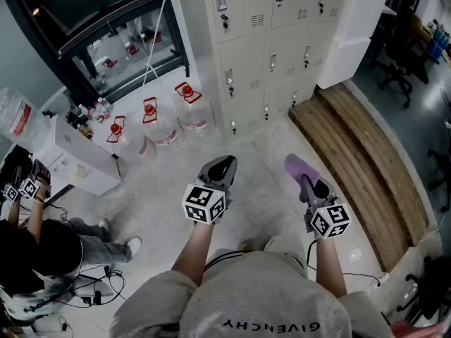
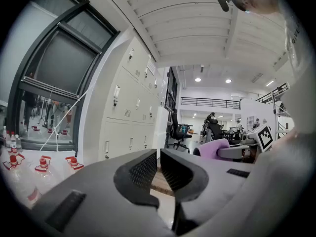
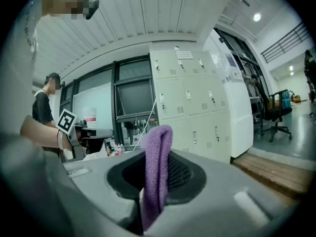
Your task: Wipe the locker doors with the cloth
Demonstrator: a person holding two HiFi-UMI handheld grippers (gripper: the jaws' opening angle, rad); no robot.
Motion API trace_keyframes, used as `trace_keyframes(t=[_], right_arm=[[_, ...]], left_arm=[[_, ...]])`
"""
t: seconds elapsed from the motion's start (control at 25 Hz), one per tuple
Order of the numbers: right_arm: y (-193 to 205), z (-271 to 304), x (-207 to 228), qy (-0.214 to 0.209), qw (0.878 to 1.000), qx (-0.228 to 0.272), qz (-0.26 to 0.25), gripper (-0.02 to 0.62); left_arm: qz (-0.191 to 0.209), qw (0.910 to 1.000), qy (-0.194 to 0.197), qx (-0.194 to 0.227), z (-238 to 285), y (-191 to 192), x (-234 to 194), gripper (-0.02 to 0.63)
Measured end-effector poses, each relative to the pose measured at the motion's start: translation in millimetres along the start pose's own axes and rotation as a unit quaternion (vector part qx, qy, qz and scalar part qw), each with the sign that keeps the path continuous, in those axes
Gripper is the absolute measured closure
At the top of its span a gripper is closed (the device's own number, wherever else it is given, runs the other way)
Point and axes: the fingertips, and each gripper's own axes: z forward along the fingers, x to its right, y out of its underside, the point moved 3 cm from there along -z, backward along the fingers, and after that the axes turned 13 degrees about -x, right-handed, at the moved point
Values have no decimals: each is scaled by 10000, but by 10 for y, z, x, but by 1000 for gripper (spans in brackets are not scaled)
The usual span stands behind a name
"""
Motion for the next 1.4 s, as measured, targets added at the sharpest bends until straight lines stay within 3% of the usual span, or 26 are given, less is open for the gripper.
trace_keyframes(t=[0.32, 0.56, 0.84, 1.12, 1.4], right_arm=[[-149, 157, 147, 108, 9999, 59, -41, 545], [-361, 491, 508, -19, 9994, 210, -258, 545], [-685, 994, 1259, -438, 9988, 210, -118, 543], [-985, 1313, 2205, -704, 9974, 134, -82, 543], [-1154, 1510, 3037, -853, 9963, 29, -135, 541]], left_arm=[[14, 10000, 82, 19, 250, -106, -66, 588], [41, 9998, -154, 107, 634, -274, -232, 588], [-207, 9980, -595, 63, 1342, -532, -386, 588], [-203, 9972, -716, -6, 2237, -825, -221, 588], [-234, 9962, -813, 187, 3080, -1167, -100, 588]])
